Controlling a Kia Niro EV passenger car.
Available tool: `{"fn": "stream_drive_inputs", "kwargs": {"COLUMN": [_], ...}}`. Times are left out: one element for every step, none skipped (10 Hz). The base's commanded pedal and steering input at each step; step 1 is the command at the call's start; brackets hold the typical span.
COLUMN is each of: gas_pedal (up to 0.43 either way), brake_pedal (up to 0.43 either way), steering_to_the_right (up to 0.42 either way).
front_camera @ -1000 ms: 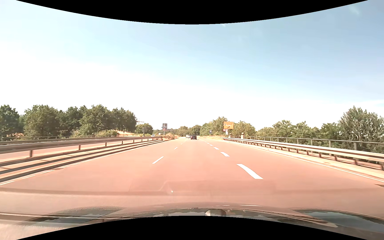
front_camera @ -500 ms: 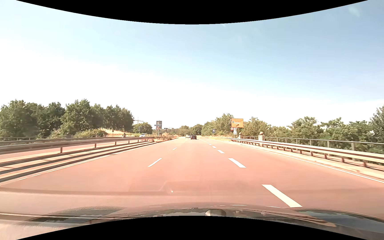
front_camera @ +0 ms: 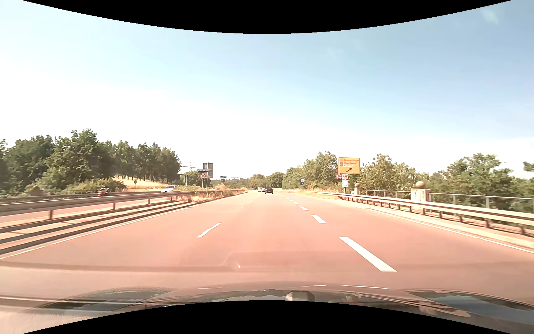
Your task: Follow the waypoints while adhering to traffic rules and regulations
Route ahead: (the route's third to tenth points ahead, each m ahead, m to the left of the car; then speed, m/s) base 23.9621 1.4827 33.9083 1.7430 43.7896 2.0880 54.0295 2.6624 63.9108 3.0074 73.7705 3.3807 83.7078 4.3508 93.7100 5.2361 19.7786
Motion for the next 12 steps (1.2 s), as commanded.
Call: {"fn": "stream_drive_inputs", "kwargs": {"gas_pedal": [0.138,0.138,0.138,0.138,0.15,0.15,0.15,0.15,0.15,0.15,0.15,0.15], "brake_pedal": [0.0,0.0,0.0,0.0,0.0,0.0,0.0,0.0,0.0,0.0,0.0,0.0], "steering_to_the_right": [-0.001,-0.002,-0.001,-0.002,-0.002,-0.002,-0.002,-0.002,-0.002,-0.002,-0.002,-0.002]}}
